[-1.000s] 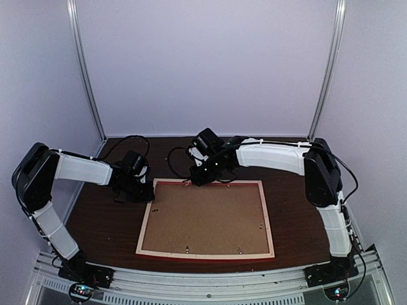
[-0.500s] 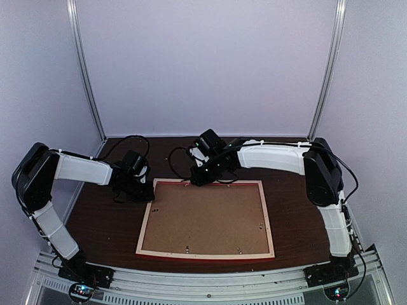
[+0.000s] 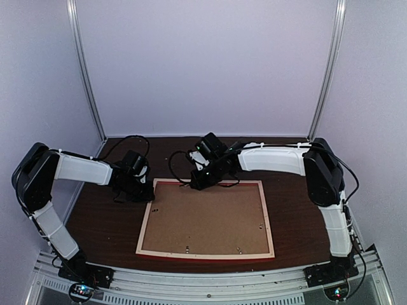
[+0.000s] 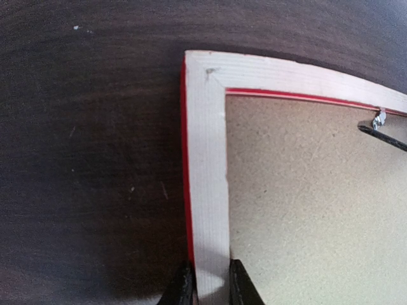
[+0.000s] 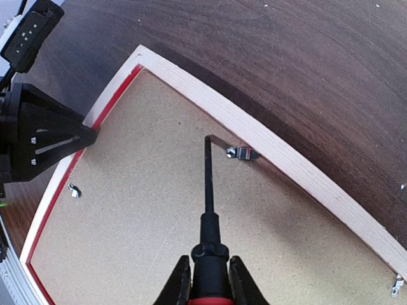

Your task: Take the photo out of the frame

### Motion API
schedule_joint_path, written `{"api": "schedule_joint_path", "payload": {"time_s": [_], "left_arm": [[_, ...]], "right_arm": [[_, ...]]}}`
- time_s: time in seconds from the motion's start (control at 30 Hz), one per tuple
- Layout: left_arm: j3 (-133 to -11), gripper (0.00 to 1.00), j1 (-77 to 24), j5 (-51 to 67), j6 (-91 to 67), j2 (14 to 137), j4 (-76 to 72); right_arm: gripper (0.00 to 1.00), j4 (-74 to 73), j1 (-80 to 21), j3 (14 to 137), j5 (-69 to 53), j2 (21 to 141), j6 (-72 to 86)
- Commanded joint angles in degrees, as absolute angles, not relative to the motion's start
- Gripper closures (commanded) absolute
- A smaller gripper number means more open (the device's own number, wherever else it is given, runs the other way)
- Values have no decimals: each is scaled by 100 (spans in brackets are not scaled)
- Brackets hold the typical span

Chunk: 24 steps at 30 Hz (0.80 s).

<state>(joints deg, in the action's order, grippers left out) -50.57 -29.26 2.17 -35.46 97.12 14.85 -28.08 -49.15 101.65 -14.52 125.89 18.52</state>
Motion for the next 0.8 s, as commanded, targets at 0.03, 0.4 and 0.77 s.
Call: {"api": "schedule_joint_path", "payload": {"time_s": [0.03,0.4,0.77], "left_arm": [[-4849,82,-2953,193,-3419,9871,2098],[-4837,82,-2953,178,-3415,9857,2092],[-4841,82,-2953,156,-3419,9846,2108]], "right_arm": [[100,-3173,-4931,10361,-763,12577,1974],[100,-3508,-4922,10250,-321,12426,1949],[100,-3453,-4966,9899,-436,12080,2060]]}}
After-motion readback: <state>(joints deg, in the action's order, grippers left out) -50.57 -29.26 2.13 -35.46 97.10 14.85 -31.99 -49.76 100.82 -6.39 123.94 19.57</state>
